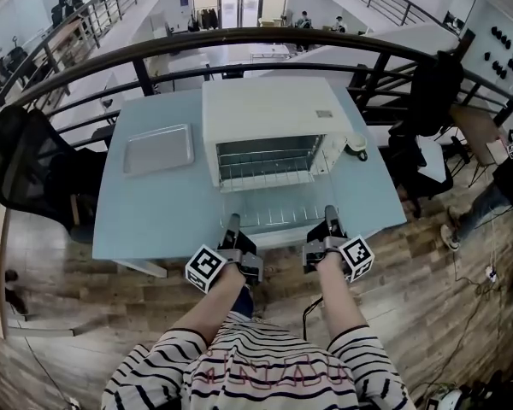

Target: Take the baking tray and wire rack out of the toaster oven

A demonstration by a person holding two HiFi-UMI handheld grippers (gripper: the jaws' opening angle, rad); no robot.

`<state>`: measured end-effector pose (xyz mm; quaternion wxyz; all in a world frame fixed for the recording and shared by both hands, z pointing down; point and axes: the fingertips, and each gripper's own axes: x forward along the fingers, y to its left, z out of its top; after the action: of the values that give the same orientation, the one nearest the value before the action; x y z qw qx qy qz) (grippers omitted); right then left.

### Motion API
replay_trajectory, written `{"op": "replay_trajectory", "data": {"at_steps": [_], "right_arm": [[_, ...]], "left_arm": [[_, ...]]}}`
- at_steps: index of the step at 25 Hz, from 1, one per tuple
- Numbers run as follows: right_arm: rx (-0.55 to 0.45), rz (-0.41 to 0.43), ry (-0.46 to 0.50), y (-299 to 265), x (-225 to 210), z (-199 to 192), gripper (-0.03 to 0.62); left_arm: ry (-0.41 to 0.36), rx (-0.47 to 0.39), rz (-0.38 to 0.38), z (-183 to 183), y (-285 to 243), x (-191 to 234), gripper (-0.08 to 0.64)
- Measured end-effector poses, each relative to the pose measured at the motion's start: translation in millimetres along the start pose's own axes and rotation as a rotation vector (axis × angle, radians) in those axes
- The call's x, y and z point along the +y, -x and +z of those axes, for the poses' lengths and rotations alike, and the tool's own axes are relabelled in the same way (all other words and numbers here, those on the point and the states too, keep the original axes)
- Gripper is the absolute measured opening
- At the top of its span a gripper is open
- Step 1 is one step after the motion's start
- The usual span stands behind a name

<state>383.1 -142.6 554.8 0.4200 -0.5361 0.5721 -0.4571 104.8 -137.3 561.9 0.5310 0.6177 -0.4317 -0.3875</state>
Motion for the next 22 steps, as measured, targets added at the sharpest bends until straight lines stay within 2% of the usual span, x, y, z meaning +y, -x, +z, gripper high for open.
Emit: {"op": "replay_trajectory", "data": {"at_steps": [8,14,16,22], "right_arm": [[-0.011,-0.030,-0.038,58,-15,-12,0.031],[0.004,-0.042,-0.049,80,-19,-24,0.031],[0.014,-0.039,-0.044,84,-18,-30,0.029],[0.082,-0.036,-0.022,88,-16,-70,0.029]], "left_arm": [[-0.005,0.022,0.024,-14,50,6,0.023],[-0.011,0.030,0.029,-14,71,10,0.023],[-0.010,0.033,0.012,-10,77,11,0.023],[-0.048,0.045,0.043,21,101,28,0.023]]}}
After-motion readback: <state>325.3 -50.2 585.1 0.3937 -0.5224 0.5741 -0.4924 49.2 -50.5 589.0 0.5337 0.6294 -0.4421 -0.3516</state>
